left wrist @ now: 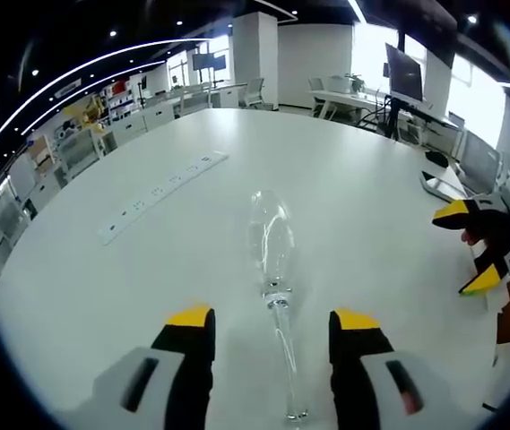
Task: Stand the stemmed glass upright on the table place it in front of you
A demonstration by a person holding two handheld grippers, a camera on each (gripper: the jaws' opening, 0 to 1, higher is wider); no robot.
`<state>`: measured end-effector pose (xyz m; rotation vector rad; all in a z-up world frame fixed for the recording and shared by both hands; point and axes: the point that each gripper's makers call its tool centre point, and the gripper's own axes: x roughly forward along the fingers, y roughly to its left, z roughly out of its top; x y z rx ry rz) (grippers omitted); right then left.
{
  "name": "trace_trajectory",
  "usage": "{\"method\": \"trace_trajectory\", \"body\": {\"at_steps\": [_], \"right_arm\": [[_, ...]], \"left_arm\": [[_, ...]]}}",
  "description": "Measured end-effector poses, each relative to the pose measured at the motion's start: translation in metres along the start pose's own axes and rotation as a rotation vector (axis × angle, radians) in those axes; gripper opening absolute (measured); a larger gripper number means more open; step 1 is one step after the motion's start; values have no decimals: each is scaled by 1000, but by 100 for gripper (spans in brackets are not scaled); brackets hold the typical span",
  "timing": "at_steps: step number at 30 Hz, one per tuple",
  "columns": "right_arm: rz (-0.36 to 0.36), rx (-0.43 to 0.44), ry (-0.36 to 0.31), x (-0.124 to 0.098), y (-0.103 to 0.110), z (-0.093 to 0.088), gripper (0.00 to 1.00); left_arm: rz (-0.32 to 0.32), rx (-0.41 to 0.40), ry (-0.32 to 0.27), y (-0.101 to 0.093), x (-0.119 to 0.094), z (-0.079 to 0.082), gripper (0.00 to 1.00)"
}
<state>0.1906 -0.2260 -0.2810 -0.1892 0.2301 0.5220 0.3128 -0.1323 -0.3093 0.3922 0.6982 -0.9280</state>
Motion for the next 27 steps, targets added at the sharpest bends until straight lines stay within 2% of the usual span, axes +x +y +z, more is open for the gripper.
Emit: {"method": "trace_trajectory", "body": {"at_steps": [27], "right_arm": [[-1, -1, 0, 0, 0, 0, 48]], "left_arm": [[13, -2, 19, 5, 9, -1, 48]]}}
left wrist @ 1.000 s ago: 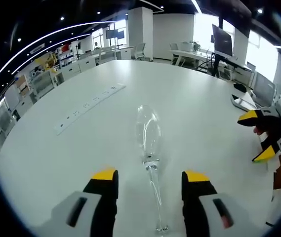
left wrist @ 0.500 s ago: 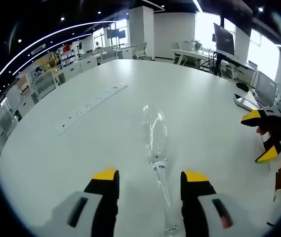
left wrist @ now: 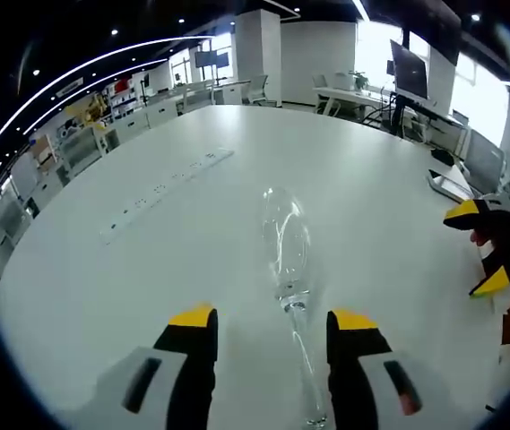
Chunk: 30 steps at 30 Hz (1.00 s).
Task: Stand the stemmed glass upright on the table place it in front of you
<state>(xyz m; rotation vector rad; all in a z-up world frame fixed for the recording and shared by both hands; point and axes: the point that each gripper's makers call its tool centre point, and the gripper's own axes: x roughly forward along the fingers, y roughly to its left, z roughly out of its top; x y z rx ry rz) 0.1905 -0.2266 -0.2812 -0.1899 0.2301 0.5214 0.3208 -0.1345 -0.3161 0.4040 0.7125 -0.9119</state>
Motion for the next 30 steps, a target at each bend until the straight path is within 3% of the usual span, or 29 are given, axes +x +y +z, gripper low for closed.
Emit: {"method": "trace_trajectory", "body": {"at_steps": [30], "right_arm": [[-1, 1, -1, -1, 0, 1, 48]], "left_arm": [[9, -5, 6, -2, 4, 5, 41]]}}
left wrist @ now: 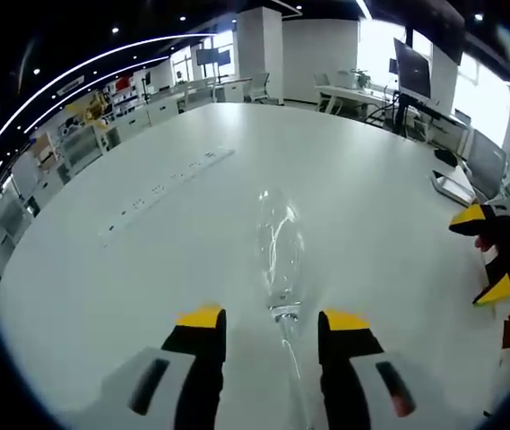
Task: Stand the stemmed glass upright on the table place it in front of you
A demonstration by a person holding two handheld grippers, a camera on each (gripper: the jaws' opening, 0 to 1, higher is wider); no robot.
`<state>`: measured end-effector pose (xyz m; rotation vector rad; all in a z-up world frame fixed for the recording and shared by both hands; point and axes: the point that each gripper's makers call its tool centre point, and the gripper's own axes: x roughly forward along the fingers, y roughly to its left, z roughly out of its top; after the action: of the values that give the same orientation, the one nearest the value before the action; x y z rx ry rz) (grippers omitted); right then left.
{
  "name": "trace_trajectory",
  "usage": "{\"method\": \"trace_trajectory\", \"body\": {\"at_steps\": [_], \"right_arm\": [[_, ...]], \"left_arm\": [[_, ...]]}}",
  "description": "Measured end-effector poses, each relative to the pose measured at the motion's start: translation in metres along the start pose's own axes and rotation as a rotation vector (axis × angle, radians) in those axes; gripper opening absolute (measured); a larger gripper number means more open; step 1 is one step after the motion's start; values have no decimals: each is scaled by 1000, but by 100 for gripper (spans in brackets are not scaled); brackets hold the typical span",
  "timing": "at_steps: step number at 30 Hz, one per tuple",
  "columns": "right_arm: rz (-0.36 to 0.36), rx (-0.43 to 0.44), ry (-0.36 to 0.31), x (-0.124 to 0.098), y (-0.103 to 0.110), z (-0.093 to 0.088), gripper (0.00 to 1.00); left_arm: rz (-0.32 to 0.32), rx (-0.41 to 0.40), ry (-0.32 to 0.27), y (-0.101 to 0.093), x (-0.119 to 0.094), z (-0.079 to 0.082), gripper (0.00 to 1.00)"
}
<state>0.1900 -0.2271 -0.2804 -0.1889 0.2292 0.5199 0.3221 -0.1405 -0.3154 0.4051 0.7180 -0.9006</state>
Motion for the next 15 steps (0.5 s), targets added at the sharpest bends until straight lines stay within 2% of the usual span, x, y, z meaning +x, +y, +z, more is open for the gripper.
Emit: {"method": "trace_trajectory", "body": {"at_steps": [15], "right_arm": [[-1, 0, 1, 0, 0, 0, 48]], "left_arm": [[10, -3, 7, 3, 1, 0, 39]]}}
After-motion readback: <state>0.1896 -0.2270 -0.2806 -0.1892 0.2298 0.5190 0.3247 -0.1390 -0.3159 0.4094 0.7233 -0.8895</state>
